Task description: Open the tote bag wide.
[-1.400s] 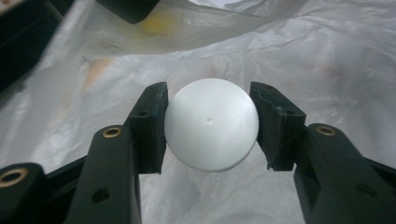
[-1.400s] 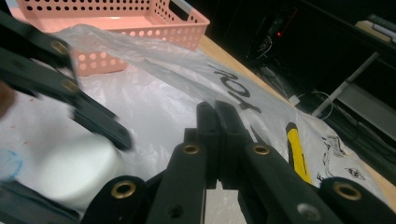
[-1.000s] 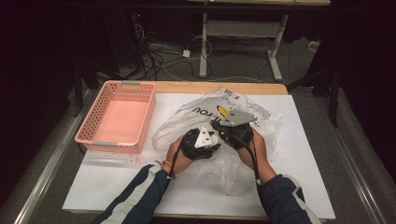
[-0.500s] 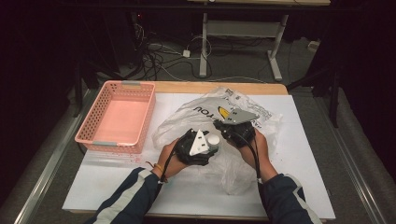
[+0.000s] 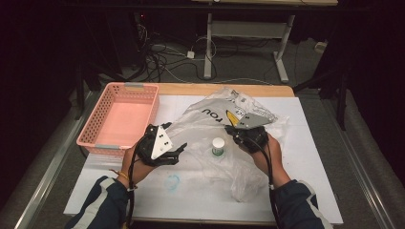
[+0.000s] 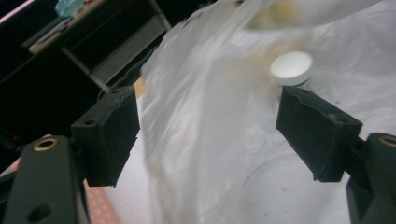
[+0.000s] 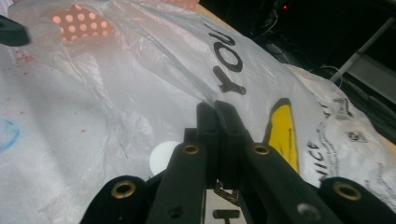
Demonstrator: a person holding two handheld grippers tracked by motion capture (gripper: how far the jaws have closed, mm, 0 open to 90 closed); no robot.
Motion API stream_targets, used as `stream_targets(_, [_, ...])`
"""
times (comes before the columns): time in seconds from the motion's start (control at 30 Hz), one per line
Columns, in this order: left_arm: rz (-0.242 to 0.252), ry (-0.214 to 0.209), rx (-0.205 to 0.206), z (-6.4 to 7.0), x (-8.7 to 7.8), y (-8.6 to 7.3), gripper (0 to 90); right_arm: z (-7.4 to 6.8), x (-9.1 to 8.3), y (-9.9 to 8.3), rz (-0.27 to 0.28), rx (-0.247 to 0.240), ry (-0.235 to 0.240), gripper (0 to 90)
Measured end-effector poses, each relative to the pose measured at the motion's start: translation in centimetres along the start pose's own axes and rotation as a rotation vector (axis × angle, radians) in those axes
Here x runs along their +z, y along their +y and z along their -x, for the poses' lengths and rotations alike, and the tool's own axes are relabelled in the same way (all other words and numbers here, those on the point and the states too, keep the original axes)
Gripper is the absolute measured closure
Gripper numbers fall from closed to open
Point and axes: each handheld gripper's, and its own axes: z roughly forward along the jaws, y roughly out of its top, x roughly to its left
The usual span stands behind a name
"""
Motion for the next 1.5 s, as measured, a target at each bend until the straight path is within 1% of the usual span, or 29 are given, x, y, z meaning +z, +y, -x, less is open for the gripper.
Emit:
stream_targets(0.07, [-0.030,-0.006,-0.019,-0.2,0.7,-0.2,20.8,0.2,-0.8,-0.1,0.009,0.000,-0.005,90.0])
stream_targets(0.13, [-0.041,-0.035,-0.063,-0.4,1.4,-0.4,20.8,0.6,-1.6,-0.1,0.020,0.000,-0.011,90.0])
stream_targets(0.17, [-0.050,-0.039,-0.083,-0.4,1.8,-0.5,21.0,0.7,-1.9,-0.2,0.025,0.004,-0.011,90.0])
stream_targets(0.23, [-0.077,-0.056,-0.098,-0.4,2.7,-0.5,21.8,1.0,-2.4,-0.2,0.036,0.011,-0.016,90.0])
stream_targets(0.27, [-0.089,-0.067,-0.105,-0.3,3.1,-0.6,24.4,1.2,-2.5,-0.3,0.039,0.020,-0.017,90.0])
stream_targets(0.3, [-0.100,-0.080,-0.109,-0.2,3.5,-0.7,28.1,1.3,-2.6,-0.3,0.043,0.023,-0.016,90.0])
stream_targets(0.33, [-0.103,-0.087,-0.104,-0.1,3.9,-0.7,31.6,1.3,-2.7,-0.4,0.043,0.022,-0.016,90.0])
stream_targets(0.37, [-0.118,-0.091,-0.093,0.0,4.3,-0.7,37.8,1.4,-2.7,-0.4,0.042,0.021,-0.018,90.0])
stream_targets(0.4, [-0.134,-0.106,-0.081,0.1,4.7,-0.7,45.7,1.4,-2.7,-0.4,0.042,0.022,-0.020,90.0])
stream_targets(0.43, [-0.138,-0.131,-0.083,0.3,5.0,-0.7,52.1,1.4,-2.6,-0.4,0.043,0.023,-0.020,90.0])
stream_targets(0.5, [-0.149,-0.144,-0.070,0.5,5.6,-0.8,64.1,1.4,-2.5,-0.5,0.042,0.028,-0.026,88.4])
stream_targets(0.53, [-0.159,-0.159,-0.062,0.6,5.8,-0.8,67.2,1.4,-2.5,-0.5,0.040,0.027,-0.027,86.6])
stream_targets(0.6, [-0.153,-0.179,-0.063,0.7,5.8,-1.0,76.8,1.3,-2.4,-0.6,0.036,0.026,-0.032,82.4])
stream_targets(0.67, [-0.147,-0.200,-0.061,0.5,5.6,-1.1,83.1,1.2,-2.5,-0.6,0.040,0.030,-0.049,73.3])
stream_targets(0.7, [-0.140,-0.196,-0.063,0.4,5.5,-1.1,84.8,1.1,-2.7,-0.7,0.048,0.032,-0.050,69.0])
stream_targets(0.73, [-0.136,-0.194,-0.065,0.3,5.3,-1.2,85.8,1.0,-3.0,-0.7,0.053,0.030,-0.050,64.4])
stream_targets(0.77, [-0.135,-0.201,-0.067,0.3,5.2,-1.2,85.9,0.9,-3.4,-0.8,0.060,0.022,-0.049,58.7])
stream_targets(0.83, [-0.132,-0.200,-0.064,0.2,5.0,-1.3,86.3,0.6,-4.5,-0.9,0.084,0.020,-0.074,49.8])
stream_targets(0.87, [-0.134,-0.202,-0.065,0.3,5.0,-1.4,86.3,0.5,-5.2,-1.0,0.103,0.023,-0.083,47.3])
stream_targets(0.93, [-0.141,-0.203,-0.061,0.3,5.1,-1.6,86.3,0.3,-6.8,-1.4,0.140,0.038,-0.069,42.7])
stream_targets(1.0, [-0.146,-0.206,-0.061,0.5,5.2,-1.8,86.3,0.0,-8.0,-2.1,0.152,0.035,-0.062,39.9])
stream_targets(1.07, [-0.152,-0.208,-0.048,0.8,5.4,-1.9,86.3,-0.6,-8.9,-3.2,0.137,0.022,-0.050,37.5])
stream_targets(1.17, [-0.161,-0.212,-0.029,1.0,5.5,-1.9,86.3,-1.2,-9.3,-5.3,0.067,-0.003,-0.025,32.3])
stream_targets(1.23, [-0.157,-0.212,-0.032,1.0,5.5,-1.8,86.3,-1.6,-9.4,-6.7,0.022,-0.010,-0.002,30.0])
stream_targets(1.3, [-0.158,-0.213,-0.029,1.0,5.5,-1.9,86.3,-1.9,-9.4,-7.9,-0.007,-0.011,0.018,27.8])
stream_targets(1.37, [-0.155,-0.215,-0.044,1.0,5.6,-2.0,86.3,-2.1,-9.2,-8.9,-0.027,-0.007,0.046,26.1])
stream_targets(1.4, [-0.158,-0.215,-0.042,1.0,5.7,-2.0,86.3,-2.2,-9.0,-9.3,-0.045,-0.020,0.056,25.0])
stream_targets(1.47, [-0.160,-0.222,-0.043,1.1,5.9,-2.0,86.3,-2.4,-8.2,-9.9,-0.097,-0.076,0.069,22.7])
stream_targets(1.5, [-0.166,-0.225,-0.032,1.1,5.9,-2.0,86.3,-2.6,-7.7,-10.3,-0.119,-0.098,0.066,22.9])
